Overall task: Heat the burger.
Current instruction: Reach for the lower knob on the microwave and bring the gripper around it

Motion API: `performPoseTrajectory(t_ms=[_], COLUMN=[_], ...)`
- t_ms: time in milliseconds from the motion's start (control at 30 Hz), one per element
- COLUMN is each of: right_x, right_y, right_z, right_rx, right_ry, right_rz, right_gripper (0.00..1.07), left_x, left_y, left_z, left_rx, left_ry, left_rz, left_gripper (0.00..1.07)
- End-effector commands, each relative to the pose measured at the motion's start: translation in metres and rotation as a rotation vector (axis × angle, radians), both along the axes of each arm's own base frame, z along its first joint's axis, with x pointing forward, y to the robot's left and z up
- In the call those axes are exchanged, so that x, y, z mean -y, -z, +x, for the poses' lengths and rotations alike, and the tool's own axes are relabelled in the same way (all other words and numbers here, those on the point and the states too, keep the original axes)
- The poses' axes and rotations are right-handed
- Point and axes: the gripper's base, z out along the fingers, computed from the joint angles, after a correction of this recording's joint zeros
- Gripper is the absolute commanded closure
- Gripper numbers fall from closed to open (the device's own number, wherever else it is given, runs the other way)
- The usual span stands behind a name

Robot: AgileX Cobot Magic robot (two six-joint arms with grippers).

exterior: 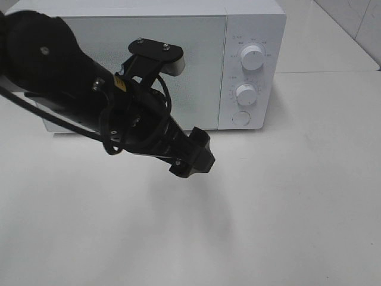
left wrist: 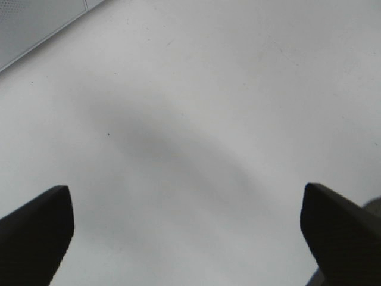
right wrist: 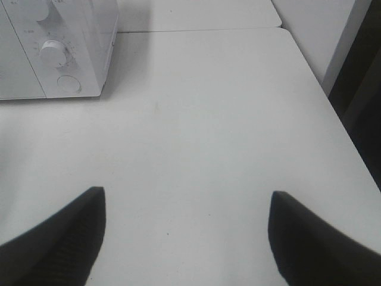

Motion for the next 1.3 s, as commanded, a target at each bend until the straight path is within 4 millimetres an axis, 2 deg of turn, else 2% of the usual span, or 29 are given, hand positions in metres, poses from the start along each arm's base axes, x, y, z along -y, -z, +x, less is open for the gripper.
performPoseTrajectory(t_ms=[33,167,300,567,633,733,800,833,867,900,967,1000,1033,1067,1100,1167,1200,1233,1267,1300], right_x=[0.0,0.0,0.0,0.0,0.0,0.0,0.0,0.0,0.0,0.0,0.0,0.0,0.0,0.0,0.0,0.0,0.0,0.0,0.0,0.0], right_y=[0.001,0.001,0.001,0.001,0.001,0.001,0.001,0.001,0.001,0.001,0.001,0.001,0.001,0.001,0.001,0.001,0.001,0.001,0.001,0.001], right_z=[-0.004,-0.004,-0.004,-0.004,-0.004,-0.004,-0.004,-0.004,-0.004,-0.004,-0.004,-0.004,-0.004,-0.004,-0.004,-0.004,-0.004,-0.004,-0.004,-0.004], right_rx=[0.021,0.021,0.021,0.021,0.021,0.021,0.021,0.021,0.021,0.021,0.021,0.021,0.021,0.021,0.021,0.021,0.021,0.021,0.021,0.021], right_ry=[0.011,0.011,0.011,0.011,0.011,0.011,0.011,0.011,0.011,0.011,0.011,0.011,0.011,0.011,0.011,0.011,0.011,0.011,0.011,0.011], right_rz=[0.004,0.004,0.004,0.004,0.004,0.004,0.004,0.004,0.004,0.004,0.004,0.004,0.004,0.004,0.004,0.004,0.004,0.004,0.004,0.004], right_gripper=[0.35,0.35,0.35,0.35,0.35,0.35,0.35,0.35,0.35,0.35,0.35,0.35,0.35,0.35,0.35,0.35,0.35,0.35,0.35,0.35], left_x=[-0.011,-0.018,-0.03,-0.043,-0.054,-0.06,-0.076,-0.076,-0.089,-0.089,-0.108,-0.108,-0.124,-0.132,-0.132,-0.168,-0.168,-0.175,-0.191,-0.191], left_y=[-0.021,-0.03,-0.035,-0.036,-0.036,-0.036,-0.035,-0.035,-0.035,-0.035,-0.036,-0.036,-0.039,-0.041,-0.041,-0.052,-0.052,-0.054,-0.06,-0.06], left_z=[-0.015,-0.024,-0.03,-0.031,-0.025,-0.021,-0.01,-0.01,-0.003,-0.003,0.005,0.005,0.008,0.009,0.009,0.002,0.002,-0.001,-0.01,-0.01], left_rx=[-0.038,-0.065,-0.108,-0.121,-0.179,-0.191,-0.231,-0.231,-0.27,-0.27,-0.313,-0.313,-0.326,-0.331,-0.331,-0.314,-0.314,-0.31,-0.295,-0.295], left_ry=[0.049,0.077,0.032,-0.037,-0.083,-0.093,-0.124,-0.124,-0.151,-0.151,-0.196,-0.196,-0.25,-0.276,-0.276,-0.39,-0.39,-0.414,-0.467,-0.467], left_rz=[0.023,0.053,0.129,0.237,0.234,0.233,0.218,0.218,0.197,0.197,0.189,0.189,0.182,0.178,0.178,0.147,0.147,0.141,0.128,0.128], left_gripper=[0.07,0.07,0.07,0.07,0.07,0.08,0.08,0.08,0.08,0.08,0.08,0.08,0.08,0.08,0.08,0.08,0.08,0.08,0.08,0.08])
